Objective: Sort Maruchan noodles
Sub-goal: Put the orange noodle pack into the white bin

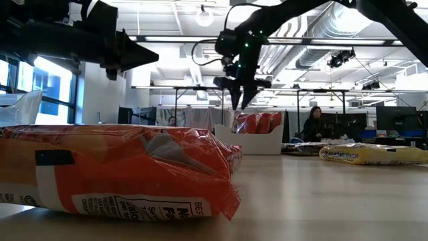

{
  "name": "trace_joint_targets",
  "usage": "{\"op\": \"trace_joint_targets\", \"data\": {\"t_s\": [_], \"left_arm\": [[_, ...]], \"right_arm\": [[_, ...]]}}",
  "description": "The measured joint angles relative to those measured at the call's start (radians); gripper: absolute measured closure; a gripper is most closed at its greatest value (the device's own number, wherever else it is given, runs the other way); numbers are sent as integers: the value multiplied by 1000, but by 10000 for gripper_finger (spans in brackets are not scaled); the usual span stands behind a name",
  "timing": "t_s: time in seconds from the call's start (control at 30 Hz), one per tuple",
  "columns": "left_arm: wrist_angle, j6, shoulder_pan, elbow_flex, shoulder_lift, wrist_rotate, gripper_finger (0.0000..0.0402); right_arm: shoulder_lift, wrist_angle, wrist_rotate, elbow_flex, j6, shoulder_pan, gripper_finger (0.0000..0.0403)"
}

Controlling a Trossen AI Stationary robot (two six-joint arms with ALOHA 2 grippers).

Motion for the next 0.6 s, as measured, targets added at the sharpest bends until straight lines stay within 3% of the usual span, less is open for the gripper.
{"op": "trace_joint_targets", "data": {"t_s": [0.23,0.47,0.6], "left_arm": [[-3,0,0,0,0,0,399],[-7,0,0,0,0,0,399],[-8,0,0,0,0,0,399]], "right_arm": [[11,46,-49,0,-203,30,391],[69,32,-61,-2,-221,9,388],[76,29,-11,-2,-206,-2,398]]}}
